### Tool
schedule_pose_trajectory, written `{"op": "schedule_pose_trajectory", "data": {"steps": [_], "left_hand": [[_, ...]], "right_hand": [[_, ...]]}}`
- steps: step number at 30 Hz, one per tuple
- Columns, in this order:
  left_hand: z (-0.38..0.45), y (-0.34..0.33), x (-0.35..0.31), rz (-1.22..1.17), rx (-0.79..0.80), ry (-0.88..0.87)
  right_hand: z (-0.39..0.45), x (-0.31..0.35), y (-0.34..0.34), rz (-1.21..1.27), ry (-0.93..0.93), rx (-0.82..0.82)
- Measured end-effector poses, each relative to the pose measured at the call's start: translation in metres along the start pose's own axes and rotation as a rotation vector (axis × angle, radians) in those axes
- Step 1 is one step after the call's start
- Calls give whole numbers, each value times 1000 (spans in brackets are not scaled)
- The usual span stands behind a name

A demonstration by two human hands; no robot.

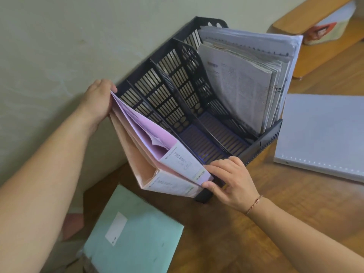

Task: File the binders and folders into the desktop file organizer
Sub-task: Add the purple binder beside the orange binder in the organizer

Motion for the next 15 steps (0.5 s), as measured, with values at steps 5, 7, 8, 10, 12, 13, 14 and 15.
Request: {"op": "schedule_pose_trajectory", "data": {"steps": [5, 7, 8, 10, 12, 13, 14, 15], "left_hand": [[1, -5, 1, -189, 15, -19], [-1, -9, 3, -235, 59, 16], [-2, -11, 3, -260, 75, 31], [-3, -12, 1, -283, 97, 38], [-2, -12, 0, -283, 106, 34], [-2, -11, -1, -278, 102, 28], [-2, -10, -1, -270, 96, 20], [-2, -9, -2, -260, 91, 12]], "right_hand": [[32, 33, 8, 142, -52, -81], [33, 37, 8, 215, -75, -101], [31, 37, 8, 239, -80, -108], [30, 35, 10, 252, -84, -117], [30, 33, 10, 238, -88, -123], [30, 32, 10, 227, -100, -125], [29, 31, 9, 213, -115, -128], [27, 29, 8, 198, -132, -130]]}}
Point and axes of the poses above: each hand's wrist, its own z-axis towards the middle knuckle, its own y-axis out of the back of the hand, x = y × z, the point moved 10 cm from there along z, towards the middle knuckle, and after that the axes turned 11 degrees about y, right-handed, at the moved point
